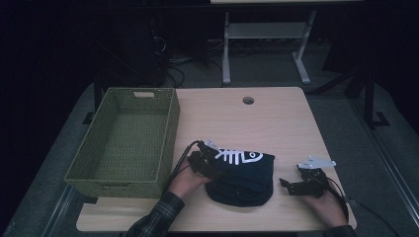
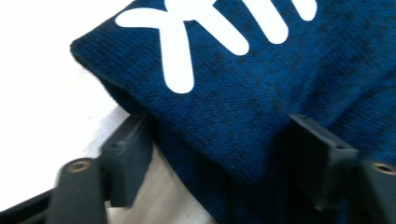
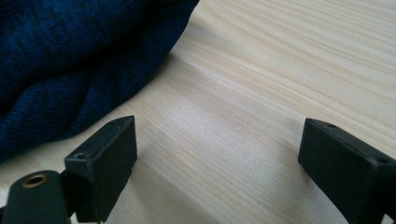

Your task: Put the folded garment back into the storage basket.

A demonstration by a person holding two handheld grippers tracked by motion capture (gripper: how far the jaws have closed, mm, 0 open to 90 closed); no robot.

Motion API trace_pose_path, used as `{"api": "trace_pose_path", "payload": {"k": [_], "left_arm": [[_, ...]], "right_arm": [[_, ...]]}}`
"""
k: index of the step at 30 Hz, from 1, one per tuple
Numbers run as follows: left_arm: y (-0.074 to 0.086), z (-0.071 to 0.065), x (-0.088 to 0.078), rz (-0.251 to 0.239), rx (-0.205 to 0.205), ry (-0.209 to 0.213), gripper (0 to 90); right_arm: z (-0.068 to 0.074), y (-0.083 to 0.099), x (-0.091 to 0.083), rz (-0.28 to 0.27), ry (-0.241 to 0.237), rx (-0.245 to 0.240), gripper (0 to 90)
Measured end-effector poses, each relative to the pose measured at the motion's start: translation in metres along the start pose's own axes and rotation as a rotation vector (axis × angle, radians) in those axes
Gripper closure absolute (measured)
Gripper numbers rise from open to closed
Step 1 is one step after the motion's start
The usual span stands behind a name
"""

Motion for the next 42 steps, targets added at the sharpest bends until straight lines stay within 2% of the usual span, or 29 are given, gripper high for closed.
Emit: {"api": "trace_pose_path", "payload": {"k": [2, 3, 5, 6, 7, 11, 15, 22, 37, 42], "left_arm": [[0.000, -0.002, 0.000, -0.007, -0.007, 0.022, 35.8], [0.000, -0.003, 0.000, -0.016, -0.024, 0.035, 40.1], [0.001, -0.005, 0.000, -0.013, -0.024, 0.066, 50.6], [0.001, -0.006, 0.000, -0.015, -0.022, 0.071, 53.1], [0.000, -0.007, 0.001, -0.018, -0.010, 0.078, 54.9], [0.000, -0.008, 0.002, -0.019, -0.009, 0.086, 60.8], [-0.001, -0.007, 0.002, -0.020, -0.026, 0.095, 64.7], [-0.006, -0.006, -0.002, -0.007, -0.045, 0.123, 67.6], [-0.024, -0.014, -0.020, -0.006, -0.062, 0.139, 67.6], [-0.031, -0.013, -0.028, 0.001, -0.058, 0.130, 67.6]], "right_arm": [[0.000, 0.000, 0.000, 0.000, 0.000, 0.001, 11.1], [0.000, 0.000, 0.000, 0.000, 0.000, 0.001, 11.0], [0.000, 0.000, 0.000, 0.000, 0.001, 0.001, 10.9], [0.000, 0.000, 0.000, 0.001, 0.001, 0.002, 10.9], [0.000, 0.000, 0.000, 0.000, 0.001, 0.002, 10.9], [0.000, 0.000, 0.000, 0.001, 0.001, 0.002, 10.9], [0.000, 0.000, 0.000, 0.001, 0.001, 0.002, 10.9], [0.000, 0.000, 0.000, 0.001, 0.001, 0.002, 10.9], [0.000, 0.000, 0.000, 0.003, 0.002, 0.007, 10.8], [0.000, 0.000, 0.000, 0.003, 0.002, 0.007, 10.8]]}}
Point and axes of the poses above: each handheld gripper's, and its own axes: x roughly forward along the jaws, y roughly out of its underside, z roughly to its left, the point moved 6 cm from there along x, roughly forward along the jaws, and after that the axes turned 15 degrees about -z, right-handed, at the moved point
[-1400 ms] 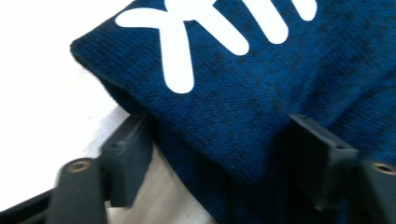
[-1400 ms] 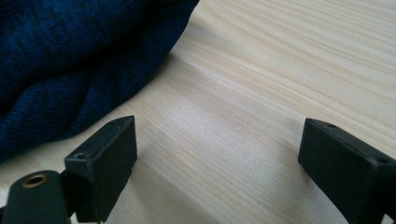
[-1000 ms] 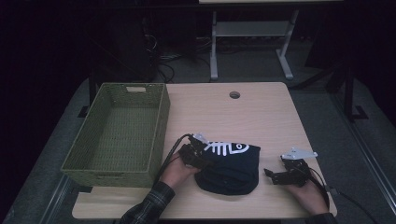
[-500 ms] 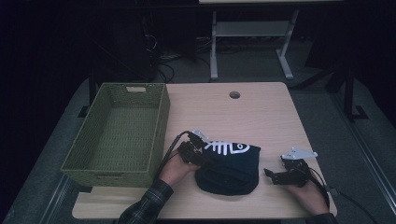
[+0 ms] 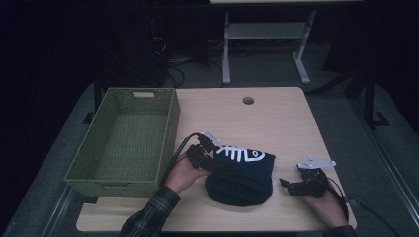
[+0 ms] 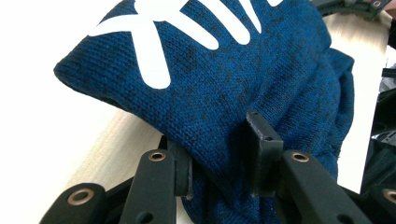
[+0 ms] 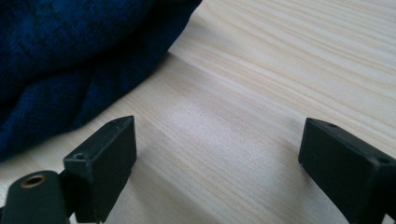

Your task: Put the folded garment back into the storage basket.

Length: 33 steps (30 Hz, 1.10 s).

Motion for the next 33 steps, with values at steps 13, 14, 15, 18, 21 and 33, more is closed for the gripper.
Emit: {"api": "trace_pose_path", "payload": {"k": [13, 14, 15, 18, 21, 33], "left_arm": [[-0.026, -0.011, -0.023, 0.034, 0.044, -0.006, 67.6], [-0.028, -0.012, -0.026, 0.039, 0.048, -0.005, 67.6], [-0.031, -0.012, -0.029, 0.044, 0.056, -0.009, 67.6], [-0.035, -0.012, -0.034, 0.049, 0.061, -0.011, 67.6], [-0.039, -0.012, -0.041, 0.054, 0.059, -0.007, 67.6], [-0.057, -0.013, -0.072, 0.048, 0.064, 0.006, 67.7]], "right_arm": [[0.000, 0.000, 0.000, 0.000, 0.000, 0.000, 10.8], [0.000, 0.000, 0.000, 0.000, 0.000, 0.000, 10.8], [0.000, 0.000, 0.000, 0.000, 0.000, 0.000, 10.8], [0.000, 0.000, 0.000, -0.001, 0.000, 0.000, 10.8], [0.000, 0.000, 0.000, -0.002, 0.000, 0.000, 10.8], [0.000, 0.000, 0.000, -0.001, 0.000, 0.000, 10.8]]}}
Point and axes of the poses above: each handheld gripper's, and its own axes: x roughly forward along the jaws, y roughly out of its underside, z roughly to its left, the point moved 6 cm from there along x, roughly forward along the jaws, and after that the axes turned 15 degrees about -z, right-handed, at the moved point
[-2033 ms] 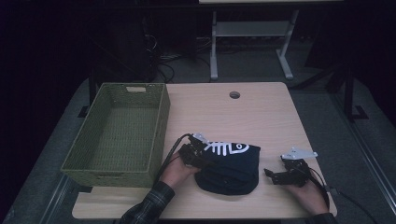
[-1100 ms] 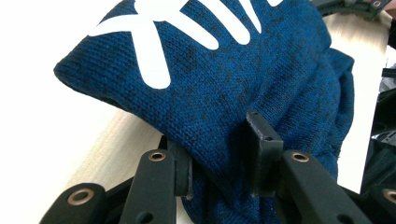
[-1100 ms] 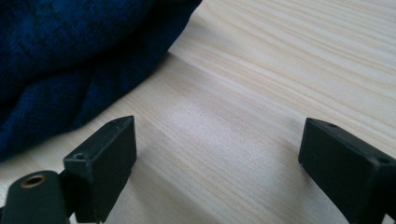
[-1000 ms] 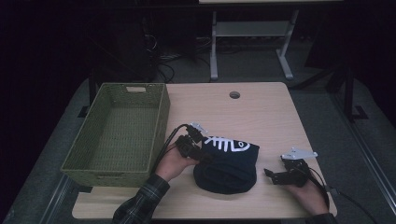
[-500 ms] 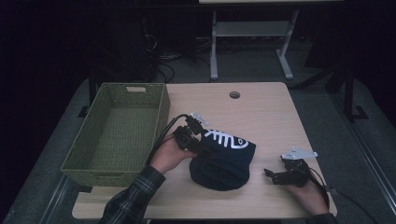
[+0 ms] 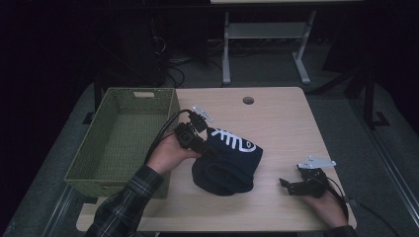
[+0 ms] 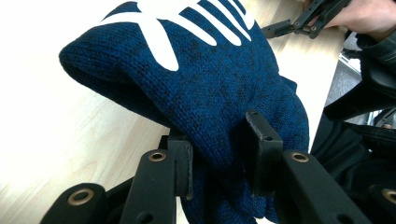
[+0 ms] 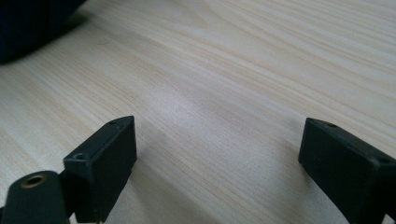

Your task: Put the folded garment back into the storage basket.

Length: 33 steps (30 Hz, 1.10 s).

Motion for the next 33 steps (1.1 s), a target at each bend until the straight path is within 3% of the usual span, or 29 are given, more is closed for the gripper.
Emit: {"api": "trace_pose_path", "payload": {"k": [20, 33], "left_arm": [[-0.020, 0.004, -0.064, -0.017, 0.020, -0.040, 67.8], [-0.023, 0.013, -0.104, -0.030, -0.010, -0.066, 67.8]], "right_arm": [[0.000, 0.000, 0.000, 0.000, 0.000, 0.000, 10.8], [0.000, 0.000, 0.000, -0.001, 0.000, 0.001, 11.0]]}}
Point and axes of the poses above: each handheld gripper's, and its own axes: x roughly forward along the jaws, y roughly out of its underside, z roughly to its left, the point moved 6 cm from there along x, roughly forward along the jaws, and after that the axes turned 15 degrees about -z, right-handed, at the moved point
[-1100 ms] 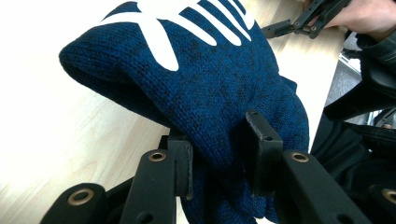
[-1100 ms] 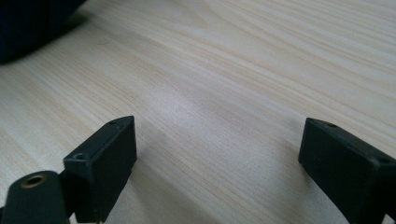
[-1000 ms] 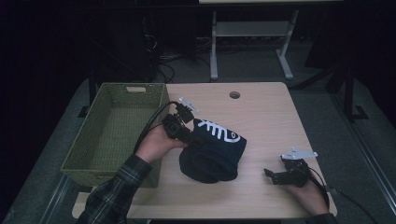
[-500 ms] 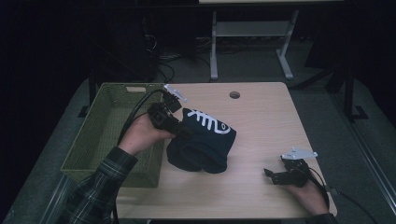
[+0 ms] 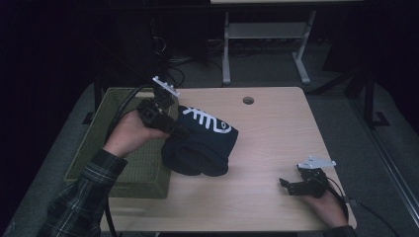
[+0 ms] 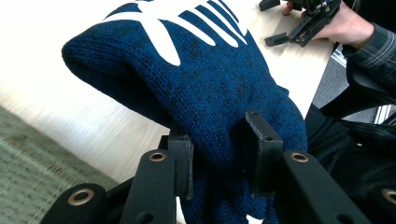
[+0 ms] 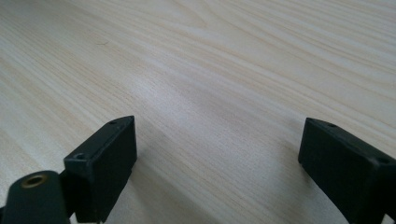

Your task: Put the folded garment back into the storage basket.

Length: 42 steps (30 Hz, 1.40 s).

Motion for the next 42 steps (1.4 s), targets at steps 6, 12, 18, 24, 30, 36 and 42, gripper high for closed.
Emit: {"api": "trace_pose_path", "payload": {"k": [6, 12, 18, 24, 30, 36, 42], "left_arm": [[-0.002, 0.006, -0.022, -0.016, -0.021, -0.017, 67.8], [-0.001, 0.014, -0.044, -0.039, -0.044, -0.043, 67.9], [0.003, 0.025, -0.069, -0.050, -0.065, -0.087, 68.0], [0.013, 0.036, -0.092, -0.067, -0.099, -0.122, 68.1], [0.025, 0.046, -0.114, -0.101, -0.139, -0.147, 68.2], [0.038, 0.054, -0.134, -0.129, -0.164, -0.166, 68.5], [0.050, 0.059, -0.148, -0.140, -0.179, -0.181, 68.6]], "right_arm": [[0.000, 0.000, 0.000, 0.000, 0.000, 0.000, 11.0], [0.000, 0.000, 0.000, 0.000, 0.000, 0.000, 11.0], [0.000, 0.000, 0.000, 0.000, 0.001, 0.000, 11.1], [0.000, 0.000, 0.000, -0.001, 0.002, 0.001, 11.4], [0.000, 0.000, 0.000, -0.005, 0.005, 0.002, 11.9], [-0.001, 0.000, 0.000, -0.003, 0.005, 0.002, 11.9], [-0.001, 0.000, 0.000, -0.002, 0.009, 0.004, 11.8]]}}
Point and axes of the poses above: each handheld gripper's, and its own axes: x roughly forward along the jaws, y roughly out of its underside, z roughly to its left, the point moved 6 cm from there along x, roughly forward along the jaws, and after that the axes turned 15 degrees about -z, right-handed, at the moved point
